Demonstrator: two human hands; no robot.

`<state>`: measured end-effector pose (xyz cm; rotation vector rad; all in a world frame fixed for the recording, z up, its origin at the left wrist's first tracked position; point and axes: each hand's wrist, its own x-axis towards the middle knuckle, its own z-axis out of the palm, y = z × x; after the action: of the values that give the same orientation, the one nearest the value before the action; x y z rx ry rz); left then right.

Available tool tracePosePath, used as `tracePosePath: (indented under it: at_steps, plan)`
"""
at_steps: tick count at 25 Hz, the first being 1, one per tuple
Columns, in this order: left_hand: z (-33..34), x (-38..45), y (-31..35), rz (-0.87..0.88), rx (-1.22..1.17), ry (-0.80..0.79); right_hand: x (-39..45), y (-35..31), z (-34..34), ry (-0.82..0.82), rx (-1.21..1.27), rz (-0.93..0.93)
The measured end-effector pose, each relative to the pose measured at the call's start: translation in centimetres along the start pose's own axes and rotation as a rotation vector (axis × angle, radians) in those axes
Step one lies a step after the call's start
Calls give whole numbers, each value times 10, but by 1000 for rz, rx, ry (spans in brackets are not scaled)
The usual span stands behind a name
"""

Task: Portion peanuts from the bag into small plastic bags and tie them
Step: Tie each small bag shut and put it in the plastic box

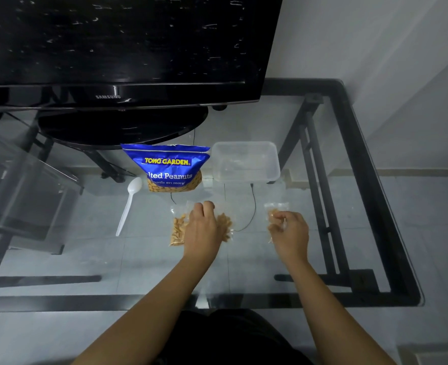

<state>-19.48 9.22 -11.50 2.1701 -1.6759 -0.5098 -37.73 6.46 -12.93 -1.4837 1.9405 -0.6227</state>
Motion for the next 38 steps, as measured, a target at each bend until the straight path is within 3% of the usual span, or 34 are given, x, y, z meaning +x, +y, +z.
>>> tracePosePath:
  at_steps: [2, 6, 8, 10, 17, 21, 26, 33, 36, 38]
  plan:
    - [-9, 4, 1, -11, -218, 42, -9, -8, -2, -41, 193, -54]
    - [-34, 13, 12, -71, -659, -285, -28, -35, -2, -260, 567, 9]
    - [-40, 13, 15, 10, -673, -312, -31, -47, -1, -307, 712, 77]
    - [-43, 13, 15, 66, -645, -254, -30, -54, 0, -255, 793, 116]
    - [-52, 22, 17, -56, -678, -216, -20, -63, 1, -180, 690, 49]
    - [-61, 24, 22, -3, -724, -250, -19, -71, -2, -137, 677, 46]
    - [-62, 27, 28, 165, -515, -229, -21, -75, -1, -160, 626, 52]
    - [-59, 30, 17, 278, -216, -284, -21, -74, -3, -53, 309, -78]
    - [-62, 28, 7, 247, -250, -230, -19, -74, -1, -106, 340, -41]
    - [-58, 24, -1, 130, -404, -227, -19, -74, 2, -174, 465, 52]
